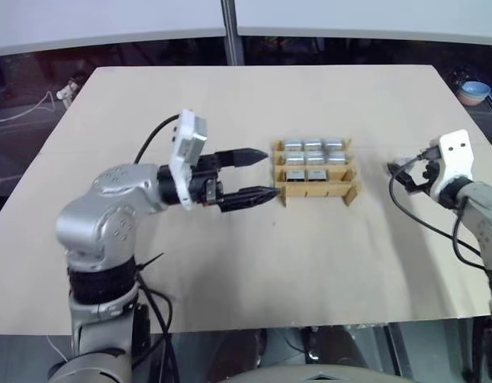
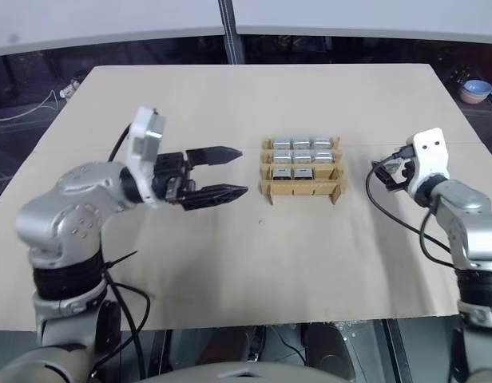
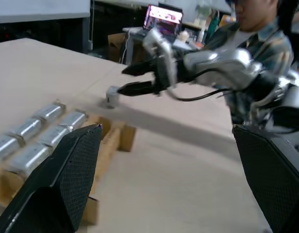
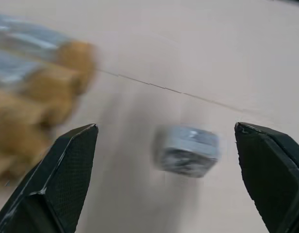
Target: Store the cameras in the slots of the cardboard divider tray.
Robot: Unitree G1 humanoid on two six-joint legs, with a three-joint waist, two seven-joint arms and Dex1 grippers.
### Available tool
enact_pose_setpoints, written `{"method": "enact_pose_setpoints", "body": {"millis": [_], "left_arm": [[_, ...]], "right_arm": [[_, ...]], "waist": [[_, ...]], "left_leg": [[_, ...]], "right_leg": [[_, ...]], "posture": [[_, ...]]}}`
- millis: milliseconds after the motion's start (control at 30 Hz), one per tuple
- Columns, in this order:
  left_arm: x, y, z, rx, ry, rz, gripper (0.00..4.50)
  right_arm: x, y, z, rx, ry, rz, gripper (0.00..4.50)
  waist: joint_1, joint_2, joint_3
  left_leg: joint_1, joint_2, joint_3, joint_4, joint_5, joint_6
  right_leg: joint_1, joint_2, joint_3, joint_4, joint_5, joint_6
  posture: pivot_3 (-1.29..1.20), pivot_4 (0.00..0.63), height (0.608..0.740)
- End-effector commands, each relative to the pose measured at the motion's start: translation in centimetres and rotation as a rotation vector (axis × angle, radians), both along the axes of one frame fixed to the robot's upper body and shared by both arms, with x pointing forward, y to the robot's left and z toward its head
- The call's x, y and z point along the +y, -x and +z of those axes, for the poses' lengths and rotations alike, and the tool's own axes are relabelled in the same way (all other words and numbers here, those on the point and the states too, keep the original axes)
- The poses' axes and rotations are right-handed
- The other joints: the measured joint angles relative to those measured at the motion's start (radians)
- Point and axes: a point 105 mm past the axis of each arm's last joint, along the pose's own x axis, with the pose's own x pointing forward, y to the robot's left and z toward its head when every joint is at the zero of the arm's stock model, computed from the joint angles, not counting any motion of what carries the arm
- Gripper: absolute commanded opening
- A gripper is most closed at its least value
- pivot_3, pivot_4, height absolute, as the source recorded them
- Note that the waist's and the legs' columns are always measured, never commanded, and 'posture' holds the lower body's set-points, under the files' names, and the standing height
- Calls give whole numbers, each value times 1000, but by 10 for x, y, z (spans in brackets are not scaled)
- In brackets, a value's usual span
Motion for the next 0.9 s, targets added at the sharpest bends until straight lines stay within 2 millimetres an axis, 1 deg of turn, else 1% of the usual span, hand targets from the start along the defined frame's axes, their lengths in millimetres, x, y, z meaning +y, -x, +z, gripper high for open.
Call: {"method": "enact_pose_setpoints", "body": {"millis": [33,167,333,567,667,767,800,833,867,900], "left_arm": [[2,14,6,-62,-19,20,4459],[2,18,1,-52,-21,31,4459],[0,20,3,-51,-13,36,4459],[3,22,2,-48,-16,61,4459],[3,24,1,-47,-14,67,4459],[2,25,1,-47,-13,69,4459],[3,24,1,-48,-14,78,4490],[5,23,1,-48,-13,86,4500],[5,22,1,-47,-13,91,4500],[6,22,1,-47,-13,94,4500]], "right_arm": [[-14,-5,6,-25,5,-83,4500],[-10,-11,2,-23,-10,-83,4500],[-9,-23,-4,-13,-39,-116,4500],[-6,-31,-14,7,-53,-120,4500],[-6,-38,-20,11,-56,-132,4500],[-7,-41,-21,0,-54,-138,4500],[-8,-42,-23,4,-53,-141,4239],[-7,-43,-23,7,-50,-139,4074],[-7,-43,-25,12,-43,-136,3648],[-7,-42,-26,16,-37,-134,3389]], "waist": [[0,0,0],[-6,0,0],[-11,0,0],[-11,1,0],[-12,1,0],[-11,1,0],[-10,1,0],[-12,1,0],[-12,1,0],[-12,1,0]], "left_leg": [[0,0,0,0,0,0],[1,0,2,0,0,0],[1,0,2,-1,0,0],[1,0,3,-2,0,0],[1,0,3,-2,0,0],[2,0,3,-3,0,0],[2,0,3,-3,0,0],[1,0,3,-3,0,0],[1,0,3,-3,0,0],[1,0,3,-3,0,0]], "right_leg": [[0,0,0,0,0,0],[0,0,2,0,0,0],[0,0,2,0,0,0],[0,1,3,0,0,0],[0,0,3,0,0,0],[0,1,3,0,0,0],[0,0,3,-1,0,0],[0,1,3,-1,0,0],[0,0,3,-1,0,0],[0,0,3,-1,0,0]], "posture": [[0,150,740],[0,150,740],[0,150,740],[0,150,740],[0,150,740],[0,150,740],[0,150,740],[0,150,740],[0,150,740],[0,150,740]]}}
